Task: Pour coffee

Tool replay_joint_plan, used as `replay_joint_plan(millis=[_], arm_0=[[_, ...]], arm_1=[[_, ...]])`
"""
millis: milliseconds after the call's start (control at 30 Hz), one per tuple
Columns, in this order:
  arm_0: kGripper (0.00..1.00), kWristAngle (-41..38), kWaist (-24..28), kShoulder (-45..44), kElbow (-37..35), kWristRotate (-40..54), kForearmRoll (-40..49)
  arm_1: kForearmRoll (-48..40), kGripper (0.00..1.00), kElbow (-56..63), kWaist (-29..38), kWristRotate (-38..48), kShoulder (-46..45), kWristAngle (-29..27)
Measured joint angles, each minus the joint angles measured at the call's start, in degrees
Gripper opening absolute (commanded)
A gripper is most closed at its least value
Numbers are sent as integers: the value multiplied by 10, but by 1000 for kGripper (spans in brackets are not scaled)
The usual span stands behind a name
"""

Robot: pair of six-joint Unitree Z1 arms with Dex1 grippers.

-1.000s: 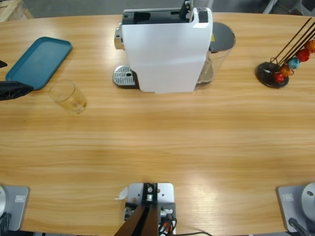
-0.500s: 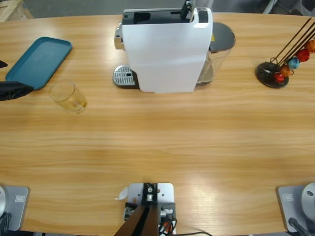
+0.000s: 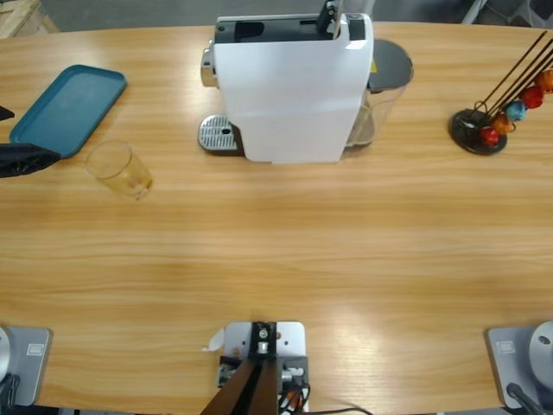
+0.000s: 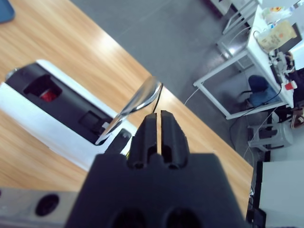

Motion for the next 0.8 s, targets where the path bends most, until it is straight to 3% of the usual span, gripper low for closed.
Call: replay_joint_plan(millis=[400,800], arm_0=[[968,0,0,0,0,0,0],[968,0,0,0,0,0,0]], arm_1=[[-22,0,25,0,8,0,8],[-22,0,-32,-1,-12,49,37]])
